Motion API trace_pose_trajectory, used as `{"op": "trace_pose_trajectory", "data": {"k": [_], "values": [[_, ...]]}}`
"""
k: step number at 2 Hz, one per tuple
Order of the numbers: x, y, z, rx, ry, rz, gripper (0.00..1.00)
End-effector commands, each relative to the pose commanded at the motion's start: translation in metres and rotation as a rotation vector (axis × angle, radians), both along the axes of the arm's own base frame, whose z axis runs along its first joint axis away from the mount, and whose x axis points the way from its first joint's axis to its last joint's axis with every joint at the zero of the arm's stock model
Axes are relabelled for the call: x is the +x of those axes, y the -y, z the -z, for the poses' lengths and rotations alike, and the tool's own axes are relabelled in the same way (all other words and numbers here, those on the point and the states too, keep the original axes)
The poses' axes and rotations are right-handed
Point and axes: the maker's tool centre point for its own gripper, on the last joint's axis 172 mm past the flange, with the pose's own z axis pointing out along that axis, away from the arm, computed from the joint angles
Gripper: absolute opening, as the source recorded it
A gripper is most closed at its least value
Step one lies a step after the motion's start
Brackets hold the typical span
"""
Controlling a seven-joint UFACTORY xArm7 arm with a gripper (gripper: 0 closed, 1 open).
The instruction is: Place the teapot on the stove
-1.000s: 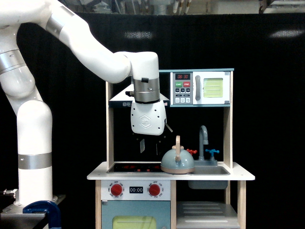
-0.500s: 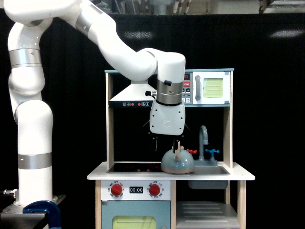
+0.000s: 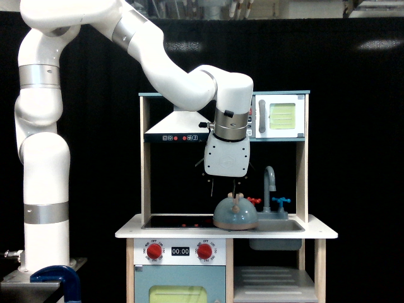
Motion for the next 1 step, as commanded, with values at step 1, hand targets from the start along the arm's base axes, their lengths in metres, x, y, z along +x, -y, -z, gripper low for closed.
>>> {"op": "trace_pose_trajectory", "data": {"k": [1], "values": [[0.027, -0.053, -0.001, 0.017, 0.0, 0.0, 1.0]]}}
